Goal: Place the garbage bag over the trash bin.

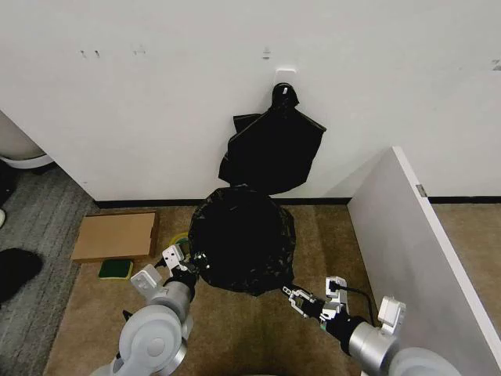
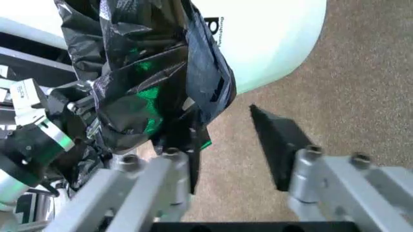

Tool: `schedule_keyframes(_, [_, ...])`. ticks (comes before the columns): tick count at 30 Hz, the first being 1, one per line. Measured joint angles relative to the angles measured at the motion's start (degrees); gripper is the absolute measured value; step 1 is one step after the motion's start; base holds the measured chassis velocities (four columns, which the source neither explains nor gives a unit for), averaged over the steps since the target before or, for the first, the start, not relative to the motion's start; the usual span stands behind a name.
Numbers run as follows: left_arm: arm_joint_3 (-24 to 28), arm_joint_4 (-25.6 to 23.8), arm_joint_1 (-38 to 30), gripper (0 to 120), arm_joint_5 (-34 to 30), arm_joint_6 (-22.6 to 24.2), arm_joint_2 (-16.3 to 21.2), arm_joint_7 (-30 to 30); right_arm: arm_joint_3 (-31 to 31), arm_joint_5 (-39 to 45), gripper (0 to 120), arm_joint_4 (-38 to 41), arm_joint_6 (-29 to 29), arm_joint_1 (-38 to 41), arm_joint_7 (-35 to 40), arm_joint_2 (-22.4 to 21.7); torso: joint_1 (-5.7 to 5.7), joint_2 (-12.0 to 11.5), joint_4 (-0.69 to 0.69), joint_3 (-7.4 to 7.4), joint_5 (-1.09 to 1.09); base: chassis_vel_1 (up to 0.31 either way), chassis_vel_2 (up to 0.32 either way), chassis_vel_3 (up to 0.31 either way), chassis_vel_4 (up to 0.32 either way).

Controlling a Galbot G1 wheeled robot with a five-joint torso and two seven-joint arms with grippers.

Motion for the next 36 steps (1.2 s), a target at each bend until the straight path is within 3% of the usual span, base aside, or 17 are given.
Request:
schedule_keyframes(6, [-0.1, -0.4, 0.0, 0, -0.5, 0.1, 0.1, -0.2, -0.2, -1.6, 0, -0.3, 0.4, 0.0, 0.0, 0.2, 0.00, 0.0, 0.00, 0.00, 0.00, 0.000, 0.000, 0.000, 0.000])
schedule_keyframes(36, [-1.9, -3.6, 1.0, 0, -7.1, 1.9, 0.4, -2.3, -8.9, -10.2, 0, -9.3, 3.0, 4.6, -0.3, 3.1, 0.00, 0.0, 0.00, 0.00, 0.01, 0.000, 0.000, 0.000, 0.000])
